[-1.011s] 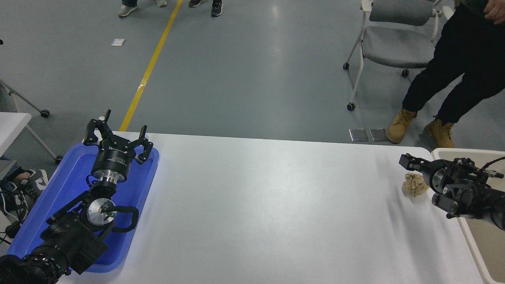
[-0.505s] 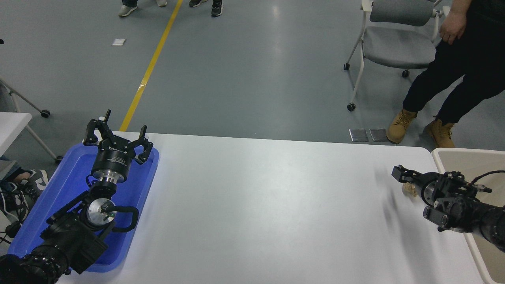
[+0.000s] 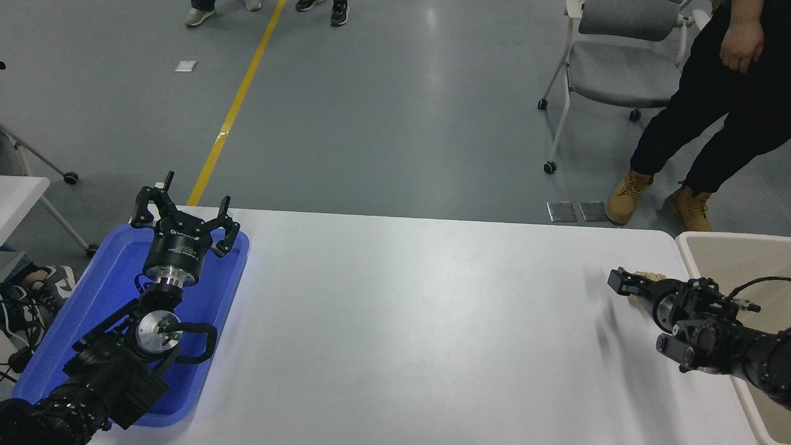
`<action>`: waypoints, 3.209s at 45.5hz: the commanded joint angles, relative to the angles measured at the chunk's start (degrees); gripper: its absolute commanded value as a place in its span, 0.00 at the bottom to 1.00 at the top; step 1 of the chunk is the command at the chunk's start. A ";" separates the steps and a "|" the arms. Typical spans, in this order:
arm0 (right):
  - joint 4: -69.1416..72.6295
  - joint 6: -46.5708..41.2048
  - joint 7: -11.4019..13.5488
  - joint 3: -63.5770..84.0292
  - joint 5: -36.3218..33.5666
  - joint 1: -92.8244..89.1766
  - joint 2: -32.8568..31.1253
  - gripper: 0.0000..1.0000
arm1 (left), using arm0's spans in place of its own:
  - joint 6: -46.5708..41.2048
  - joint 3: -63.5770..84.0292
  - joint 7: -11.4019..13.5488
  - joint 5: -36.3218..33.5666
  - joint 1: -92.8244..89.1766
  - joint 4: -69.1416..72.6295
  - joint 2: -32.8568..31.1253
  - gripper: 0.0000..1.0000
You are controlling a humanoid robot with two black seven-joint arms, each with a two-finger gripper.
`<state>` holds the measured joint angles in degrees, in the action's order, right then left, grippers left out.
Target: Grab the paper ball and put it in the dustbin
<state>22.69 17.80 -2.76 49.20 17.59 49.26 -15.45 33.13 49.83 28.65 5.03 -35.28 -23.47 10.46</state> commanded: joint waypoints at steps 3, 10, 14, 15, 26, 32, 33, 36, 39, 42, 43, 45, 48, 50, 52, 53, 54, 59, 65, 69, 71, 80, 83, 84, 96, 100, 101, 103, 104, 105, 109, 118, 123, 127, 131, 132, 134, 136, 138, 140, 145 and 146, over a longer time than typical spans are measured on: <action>-0.10 -0.04 0.03 0.63 0.51 -0.75 0.34 0.39 | -0.09 0.00 0.00 0.07 0.04 0.00 0.00 1.00; -0.01 -0.66 -0.06 0.72 0.51 -0.83 0.34 0.23 | 0.00 0.00 0.00 -0.02 -0.05 0.00 0.00 1.00; 0.34 -1.01 -0.06 0.72 0.51 -0.83 0.42 0.05 | -0.09 0.00 0.00 -0.02 0.04 0.00 0.00 1.00; 0.34 -1.01 -0.06 0.72 0.51 -0.83 0.34 0.00 | 0.00 0.00 0.00 -0.02 0.04 0.00 0.00 1.00; 0.43 -2.24 0.03 0.72 0.51 -0.83 0.34 0.00 | -0.09 0.00 0.00 0.07 -0.05 0.00 0.00 1.00; 0.52 -2.24 0.03 0.72 0.42 -0.22 0.16 0.00 | 0.00 0.00 0.00 0.07 -0.05 0.00 0.00 1.00; 0.60 -2.33 0.03 0.72 0.42 0.04 -0.10 0.00 | 0.00 0.00 0.00 -0.02 -0.05 0.00 0.00 1.00; 0.69 -2.85 0.03 0.72 0.42 1.18 -0.80 0.00 | 0.00 0.00 0.00 -0.02 0.04 0.00 0.00 1.00; 0.95 -4.17 0.03 0.81 0.42 3.11 -2.03 0.00 | -0.09 0.00 0.00 -0.02 0.04 0.00 0.00 1.00; 1.57 -5.40 0.03 1.16 0.51 5.31 -3.88 0.00 | 0.00 0.00 0.00 -0.02 -0.05 0.00 0.00 1.00; 2.18 -5.75 0.03 1.68 0.51 6.54 -4.75 0.00 | 0.00 0.00 0.00 -0.02 -0.05 0.00 0.00 1.00; 3.50 -6.28 0.03 2.82 0.51 8.38 -6.16 0.00 | 0.00 0.00 0.00 -0.02 0.04 0.00 0.00 1.00; 6.48 -6.81 -0.06 5.11 0.42 11.90 -8.62 0.00 | 0.00 0.00 0.00 -0.02 0.04 0.00 0.00 1.00; 9.11 -7.25 -0.06 6.51 0.42 14.71 -10.38 0.00 | 0.00 0.00 0.00 -0.02 0.04 0.00 0.00 1.00; 12.10 -7.95 -0.06 7.57 0.42 17.70 -12.05 0.00 | 0.00 0.00 0.00 -0.02 -0.05 0.00 0.00 1.00; 13.77 -8.48 -0.06 8.10 0.51 19.36 -12.84 0.00 | 0.00 0.00 0.00 -0.02 0.04 0.00 0.00 1.00; 15.27 -9.09 -0.06 8.54 0.51 20.95 -13.72 0.00 | 0.00 0.00 0.00 -0.02 0.04 0.00 0.00 1.00; 22.56 -12.69 -0.06 11.44 0.69 29.03 -17.15 0.00 | 0.00 0.00 0.00 -0.02 0.04 0.00 0.00 1.00; 28.11 -16.47 -0.06 14.78 2.71 37.04 -18.73 0.00 | 0.00 0.00 0.00 -0.02 0.04 0.00 0.00 1.00; 30.75 -19.20 -0.06 16.10 2.97 41.43 -19.61 0.00 | 0.00 0.00 0.00 -0.02 0.04 0.00 0.00 1.00; 31.80 -20.69 -0.06 16.89 2.88 43.45 -20.05 0.00 | 0.00 0.00 0.00 -0.02 0.04 0.00 0.00 1.00; 34.79 -26.32 -0.06 19.79 2.88 51.80 -21.02 0.00 | 0.00 0.00 0.00 -0.02 -0.05 0.00 0.00 1.00; 35.06 -28.42 -0.06 19.97 2.97 54.09 -21.90 0.00 | 0.00 0.00 0.00 -0.02 0.04 0.00 0.00 1.00; 34.97 -29.22 -0.06 20.06 3.06 54.79 -22.16 0.00 | 0.00 0.00 0.00 -0.02 0.04 0.00 0.00 1.00; 34.97 -38.80 0.03 20.23 6.66 63.67 -24.89 0.00 | 0.00 0.00 0.00 -0.02 -0.05 0.00 0.00 1.00; 34.97 -42.57 0.03 20.32 7.01 67.44 -25.59 0.00 | 0.00 0.00 0.00 0.07 0.04 0.00 0.00 1.00; 34.97 -43.37 0.03 20.58 7.01 68.15 -25.59 0.00 | 0.00 0.00 0.00 -0.02 0.04 0.00 0.00 1.00; 34.88 -44.60 0.03 21.46 7.01 69.65 -25.59 0.00 | 0.00 0.00 0.00 0.07 0.04 0.00 0.00 1.00; 34.88 -45.21 0.03 21.90 7.01 70.52 -25.59 0.00 | -0.09 0.00 0.00 -0.02 0.04 0.00 0.00 1.00; 34.88 -45.74 0.03 22.34 7.01 71.32 -25.59 0.00 | -0.09 0.00 0.00 -0.02 0.04 0.00 0.00 1.00; 34.97 -47.50 0.03 22.87 7.01 73.52 -25.59 0.00 | 0.00 0.00 0.00 0.07 0.04 0.00 0.00 1.00; 34.88 -48.38 0.03 23.04 7.01 74.22 -25.59 0.00 | 0.00 0.00 0.00 -0.02 0.04 0.00 0.00 1.00; 34.62 -48.30 0.03 23.31 7.10 74.14 -25.59 0.00 | 0.00 0.00 0.00 0.07 0.04 0.00 0.00 1.00; 33.30 -47.68 0.03 23.40 7.45 72.73 -25.59 0.00 | 0.00 0.00 0.00 -0.02 0.04 0.00 0.00 1.00; 28.83 -47.07 0.12 23.40 7.28 68.53 -25.59 0.00 | 0.00 0.00 0.00 -0.02 0.04 0.00 0.00 1.00; 27.16 -46.80 0.12 23.31 7.10 66.86 -25.68 0.00 | 0.00 0.00 0.00 -0.02 0.04 0.00 0.00 1.00; 23.30 -46.19 0.12 23.05 6.75 63.43 -25.77 0.00 | 0.00 0.00 0.00 0.07 0.04 0.00 0.00 1.00; 19.00 -45.66 0.12 22.69 6.31 59.74 -26.03 0.00 | -0.09 0.00 0.00 -0.02 0.04 0.00 0.00 1.00; 14.86 -45.31 0.03 22.34 6.14 55.70 -26.38 0.00 | 0.00 0.00 0.00 -0.02 0.04 0.00 0.00 1.00; 10.99 -45.13 0.12 21.73 6.05 51.83 -26.47 0.00 | 0.00 0.00 0.00 0.07 0.04 0.00 0.00 1.00; 2.99 -43.91 0.29 18.57 4.03 42.17 -26.91 0.00 | 0.00 0.00 0.00 -0.02 0.04 0.00 0.00 1.00; 1.58 -43.47 0.38 17.95 3.68 40.14 -27.08 0.00 | 0.00 0.00 0.00 0.07 0.04 0.00 0.00 1.00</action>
<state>40.62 -27.95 -2.64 71.05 23.71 107.06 -41.60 33.12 49.83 28.65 5.04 -35.24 -23.47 10.46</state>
